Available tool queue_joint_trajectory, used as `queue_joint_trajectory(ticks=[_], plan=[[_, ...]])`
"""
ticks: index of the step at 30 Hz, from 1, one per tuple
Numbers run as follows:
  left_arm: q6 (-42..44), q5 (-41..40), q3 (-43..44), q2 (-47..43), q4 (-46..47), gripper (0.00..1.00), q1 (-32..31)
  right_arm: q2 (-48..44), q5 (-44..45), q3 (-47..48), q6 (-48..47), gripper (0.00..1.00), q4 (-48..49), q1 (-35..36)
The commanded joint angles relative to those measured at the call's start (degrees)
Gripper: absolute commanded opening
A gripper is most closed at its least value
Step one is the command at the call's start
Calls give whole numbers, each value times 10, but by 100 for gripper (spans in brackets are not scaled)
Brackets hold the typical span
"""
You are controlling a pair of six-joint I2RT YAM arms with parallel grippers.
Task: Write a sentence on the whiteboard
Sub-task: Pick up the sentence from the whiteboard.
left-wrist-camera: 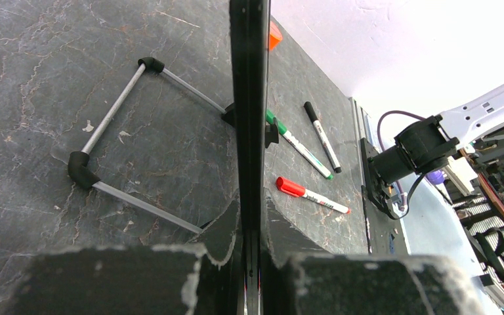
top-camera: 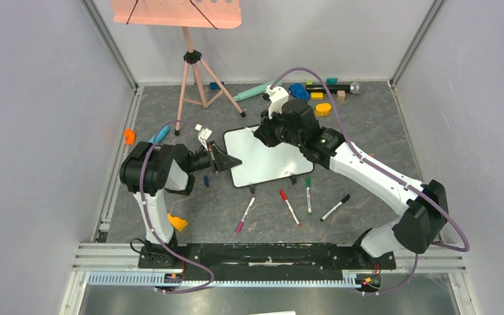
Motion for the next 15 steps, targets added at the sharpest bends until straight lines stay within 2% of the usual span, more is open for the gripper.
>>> queue_joint_trajectory(ticks=[1,10,15], plan=[[46,-26,-6,15,21,2,3,7,-10,12,-8,0,24,5],[45,-27,-5,17,21,2,3,6,-13,-8,-7,0,49,5],[45,-29,-7,15,20,2,3,26,-33,12,-4,0,57,8]])
